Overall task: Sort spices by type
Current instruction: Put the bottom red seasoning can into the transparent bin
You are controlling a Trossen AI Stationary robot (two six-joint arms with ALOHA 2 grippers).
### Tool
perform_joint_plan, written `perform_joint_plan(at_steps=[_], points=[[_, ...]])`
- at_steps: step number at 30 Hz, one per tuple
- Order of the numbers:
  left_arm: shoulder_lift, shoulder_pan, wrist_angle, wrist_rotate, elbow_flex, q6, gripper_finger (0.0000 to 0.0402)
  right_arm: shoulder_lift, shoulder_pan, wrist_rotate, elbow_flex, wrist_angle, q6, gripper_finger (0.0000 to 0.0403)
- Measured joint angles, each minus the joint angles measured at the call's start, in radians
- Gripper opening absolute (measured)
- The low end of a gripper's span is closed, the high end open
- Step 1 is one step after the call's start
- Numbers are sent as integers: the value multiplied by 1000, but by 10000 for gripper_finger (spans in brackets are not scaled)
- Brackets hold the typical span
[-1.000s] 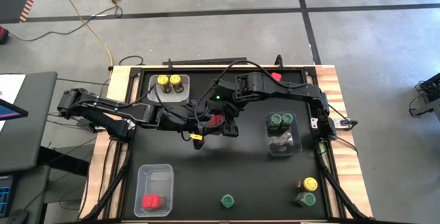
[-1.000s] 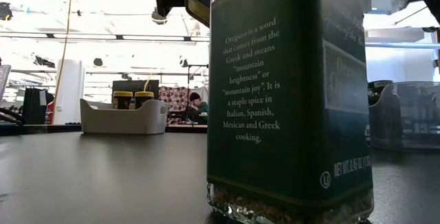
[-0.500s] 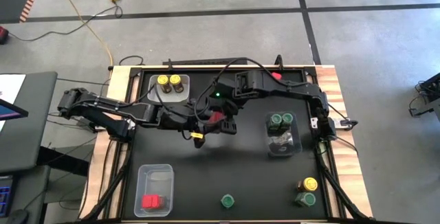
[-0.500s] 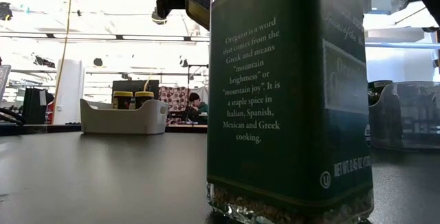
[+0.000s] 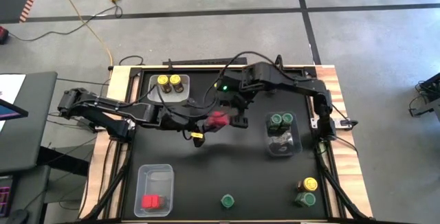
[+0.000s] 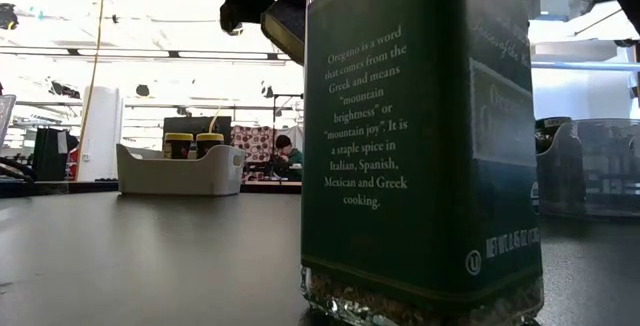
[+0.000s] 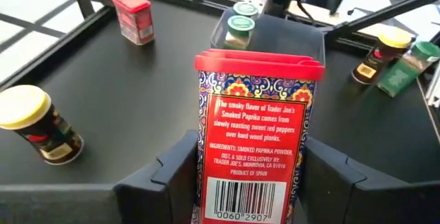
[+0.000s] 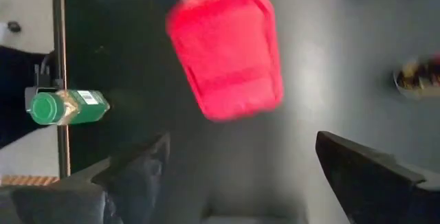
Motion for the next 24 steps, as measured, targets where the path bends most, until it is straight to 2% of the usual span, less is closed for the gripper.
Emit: perform_joint_plan(at_steps=[6,8,11,14,17,19,22,24], points=[[-33,0,-2,-26,0,23,191,-77,-26,83,-6,-73,54,386],[-65,0,-10,-44,0,31,191,-134,-26,116,-59,-56,75,387],[-131,-8,-80,-102,-1,37,191,-250,-9,193,-205,-8,131,386],[-224,-45,-129,-198,-44,15,191,-403,17,282,-441,121,212,386],[-338,-93,-99,-264,-121,-19,191,-563,40,289,-723,340,292,386],[-411,-121,-55,-298,-180,-39,191,-663,57,291,-923,554,337,386],[-497,-151,46,-331,-265,-34,191,-770,77,291,-1211,974,400,386],[-537,-154,148,-333,-319,4,191,-791,84,290,-1377,1320,464,386]])
